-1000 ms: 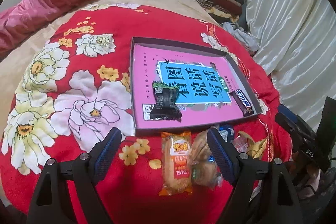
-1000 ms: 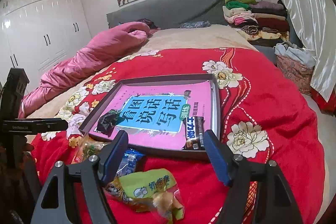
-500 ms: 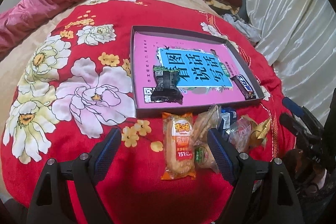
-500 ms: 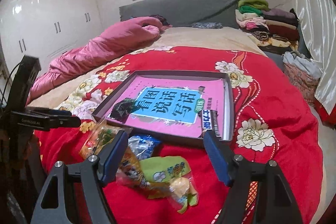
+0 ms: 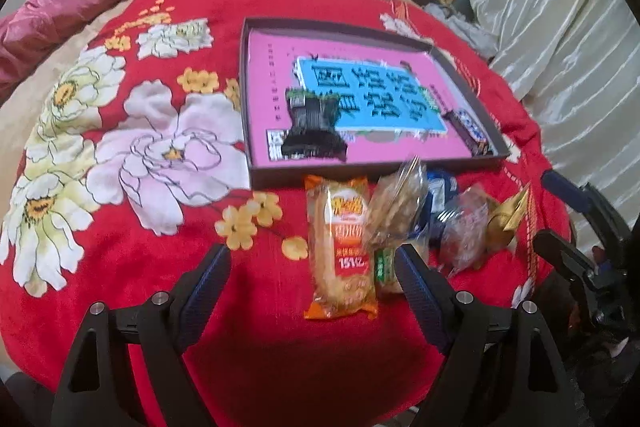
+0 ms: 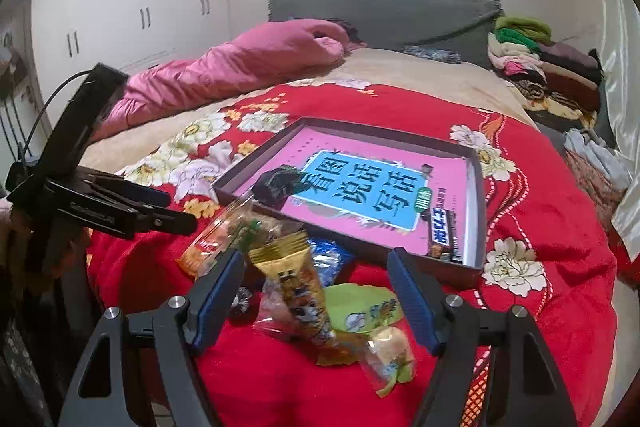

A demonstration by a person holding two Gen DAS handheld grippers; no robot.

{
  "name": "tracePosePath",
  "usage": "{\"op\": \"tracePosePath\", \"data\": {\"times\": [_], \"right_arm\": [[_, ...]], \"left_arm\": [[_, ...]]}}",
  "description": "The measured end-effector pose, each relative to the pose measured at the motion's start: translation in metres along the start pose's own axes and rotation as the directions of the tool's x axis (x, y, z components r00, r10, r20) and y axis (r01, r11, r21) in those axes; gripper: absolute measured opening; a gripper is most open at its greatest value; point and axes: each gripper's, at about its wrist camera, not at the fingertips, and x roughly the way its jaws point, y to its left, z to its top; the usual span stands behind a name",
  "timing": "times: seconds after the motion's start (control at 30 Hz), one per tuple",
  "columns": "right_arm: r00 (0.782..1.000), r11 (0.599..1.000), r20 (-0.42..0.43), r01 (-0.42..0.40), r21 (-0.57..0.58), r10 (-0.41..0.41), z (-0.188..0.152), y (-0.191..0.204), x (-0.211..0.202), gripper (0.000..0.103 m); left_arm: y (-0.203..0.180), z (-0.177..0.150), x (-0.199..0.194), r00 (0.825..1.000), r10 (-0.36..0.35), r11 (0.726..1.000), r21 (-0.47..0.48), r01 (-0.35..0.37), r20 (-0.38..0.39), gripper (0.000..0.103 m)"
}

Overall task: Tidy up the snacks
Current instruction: 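Open both tools and withdraw them back toward the remaining snacks, then grasp the orange rice-cake pack with the left tool while the right tool grasps the yellow wafer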

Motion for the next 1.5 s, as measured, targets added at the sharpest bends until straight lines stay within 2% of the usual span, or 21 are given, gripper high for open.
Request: {"op": "tracePosePath", "data": {"times": [0.17, 0.37, 0.5, 0.7, 0.77, 0.83, 0.93, 1.17, 1.23, 1.3, 1.5], "right_arm": [[1.000, 0.999, -0.021, 0.004, -0.054, -0.005, -0.003, 0.011, 0.007, 0.074], [0.999, 0.995, -0.041, 0.016, -0.097, -0.021, -0.006, 0.015, 0.018, 0.064], [0.998, 0.992, -0.050, 0.017, -0.122, -0.023, -0.007, 0.018, 0.025, 0.055], [0.995, 0.987, -0.094, 0.012, -0.159, -0.028, -0.010, 0.023, 0.039, 0.031], [0.995, 0.987, -0.095, 0.013, -0.157, -0.028, -0.009, 0.022, 0.041, 0.030], [0.996, 0.989, -0.089, 0.015, -0.149, -0.028, -0.008, 0.021, 0.041, 0.024], [0.996, 0.992, -0.086, 0.018, -0.126, -0.028, -0.007, 0.016, 0.041, 0.022], [0.998, 0.998, -0.070, 0.004, -0.055, -0.008, -0.002, 0.004, 0.041, 0.020], [0.998, 0.999, -0.064, -0.004, -0.034, 0.002, -0.001, 0.000, 0.040, 0.019], [0.998, 1.000, -0.058, -0.010, -0.014, 0.009, -0.001, -0.003, 0.038, 0.019], [0.999, 0.998, -0.012, -0.040, 0.038, 0.040, 0.004, -0.010, 0.029, 0.018]], "left_arm": [[-0.004, -0.005, 0.011, 0.999, 0.030, 0.999, 0.018, -0.030, -0.036, 0.085], [-0.006, -0.008, 0.019, 0.998, 0.050, 0.999, 0.014, -0.049, -0.043, 0.085], [-0.007, -0.009, 0.025, 0.997, 0.064, 0.998, 0.018, -0.064, -0.051, 0.085], [-0.013, -0.010, 0.031, 0.996, 0.076, 0.997, 0.031, -0.075, -0.050, 0.085], [-0.014, -0.009, 0.033, 0.996, 0.083, 0.996, 0.031, -0.082, -0.044, 0.085], [-0.014, -0.008, 0.034, 0.995, 0.087, 0.996, 0.029, -0.086, -0.038, 0.085], [-0.013, -0.006, 0.040, 0.994, 0.098, 0.995, 0.026, -0.097, -0.043, 0.083], [-0.014, -0.003, 0.054, 0.991, 0.121, 0.992, 0.029, -0.120, -0.057, 0.066], [-0.014, -0.002, 0.054, 0.991, 0.123, 0.992, 0.027, -0.122, -0.054, 0.057], [-0.012, -0.001, 0.053, 0.991, 0.121, 0.992, 0.025, -0.120, -0.049, 0.038], [0.000, -0.001, 0.047, 0.996, 0.078, 0.997, -0.014, -0.079, -0.051, 0.035]]}}
